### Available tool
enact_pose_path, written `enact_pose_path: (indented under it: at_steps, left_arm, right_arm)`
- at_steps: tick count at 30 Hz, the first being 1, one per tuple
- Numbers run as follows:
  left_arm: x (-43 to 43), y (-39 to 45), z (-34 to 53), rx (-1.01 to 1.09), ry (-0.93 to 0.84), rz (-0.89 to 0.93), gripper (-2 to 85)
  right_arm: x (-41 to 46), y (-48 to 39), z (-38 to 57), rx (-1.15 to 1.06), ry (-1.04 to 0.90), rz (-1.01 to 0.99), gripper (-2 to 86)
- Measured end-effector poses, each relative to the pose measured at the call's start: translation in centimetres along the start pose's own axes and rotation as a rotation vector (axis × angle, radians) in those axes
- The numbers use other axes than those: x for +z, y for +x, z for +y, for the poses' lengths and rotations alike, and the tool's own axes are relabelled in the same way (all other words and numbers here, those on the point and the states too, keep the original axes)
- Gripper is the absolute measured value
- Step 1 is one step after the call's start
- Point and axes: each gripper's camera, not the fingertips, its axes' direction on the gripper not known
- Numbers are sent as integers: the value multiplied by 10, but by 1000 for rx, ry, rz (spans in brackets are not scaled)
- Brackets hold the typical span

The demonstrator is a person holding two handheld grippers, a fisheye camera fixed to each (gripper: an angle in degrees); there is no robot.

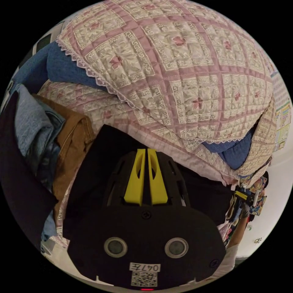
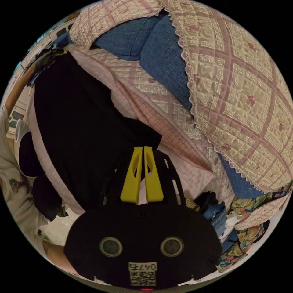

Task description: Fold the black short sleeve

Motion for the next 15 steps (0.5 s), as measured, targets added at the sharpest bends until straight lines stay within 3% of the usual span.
enact_pose_path:
  at_steps: [5,9,11,15]
  left_arm:
    - [19,2,-15,-49,38,48,79]
    - [-28,35,-16,16,153,-98,136]
    - [-56,48,-9,42,203,-113,145]
    - [-105,69,45,147,289,-48,136]
  right_arm:
    - [22,46,-2,180,5,169,47]
    - [6,76,22,362,133,252,53]
    - [-9,90,43,439,258,215,45]
    - [-9,107,65,426,306,31,40]
